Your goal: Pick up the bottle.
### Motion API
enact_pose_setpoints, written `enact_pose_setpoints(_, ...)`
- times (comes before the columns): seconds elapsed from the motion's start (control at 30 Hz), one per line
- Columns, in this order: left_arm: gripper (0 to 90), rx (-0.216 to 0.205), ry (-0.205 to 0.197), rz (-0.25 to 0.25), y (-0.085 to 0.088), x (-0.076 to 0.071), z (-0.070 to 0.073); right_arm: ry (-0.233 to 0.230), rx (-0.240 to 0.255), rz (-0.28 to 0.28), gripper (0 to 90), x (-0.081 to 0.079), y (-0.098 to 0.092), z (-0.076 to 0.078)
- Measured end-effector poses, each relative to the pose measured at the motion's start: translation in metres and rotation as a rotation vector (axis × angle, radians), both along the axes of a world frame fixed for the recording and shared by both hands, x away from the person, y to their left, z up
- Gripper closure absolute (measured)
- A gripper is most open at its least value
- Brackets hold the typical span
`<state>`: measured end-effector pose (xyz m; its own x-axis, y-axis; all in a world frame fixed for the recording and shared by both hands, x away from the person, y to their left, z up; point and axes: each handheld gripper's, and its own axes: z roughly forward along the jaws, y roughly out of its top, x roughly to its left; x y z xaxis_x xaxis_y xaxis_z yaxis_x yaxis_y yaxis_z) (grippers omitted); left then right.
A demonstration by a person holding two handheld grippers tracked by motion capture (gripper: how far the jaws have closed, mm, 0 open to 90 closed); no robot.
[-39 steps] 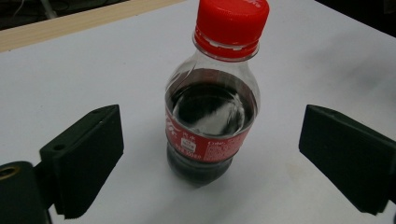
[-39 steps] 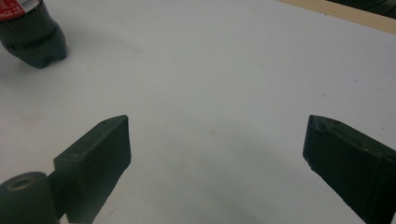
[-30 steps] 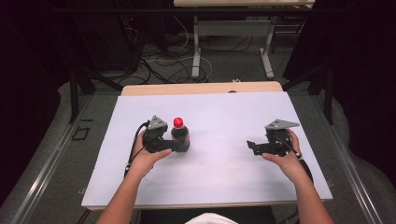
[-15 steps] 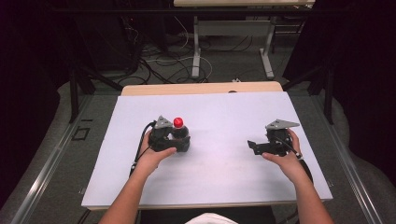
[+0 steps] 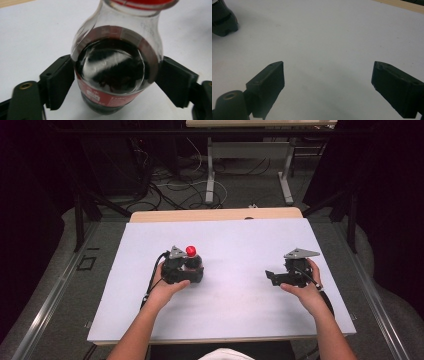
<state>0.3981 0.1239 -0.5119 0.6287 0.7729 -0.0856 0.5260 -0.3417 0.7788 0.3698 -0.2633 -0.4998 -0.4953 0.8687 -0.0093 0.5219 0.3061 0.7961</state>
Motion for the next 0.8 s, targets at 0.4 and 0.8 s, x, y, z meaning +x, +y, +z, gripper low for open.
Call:
enact_pose_setpoints(0.4,28.4,0.016,-0.052,-0.022,0.0027,-0.0037,-0.0020,0.007,0.004,0.003,11.9,0.0005,0.0018,-0.0021)
enact_pose_setpoints(0.8,28.8,-0.016,-0.085,-0.018,0.0044,-0.0057,-0.0073,0.003,-0.008,0.008,12.6,0.0008,0.0038,-0.0038)
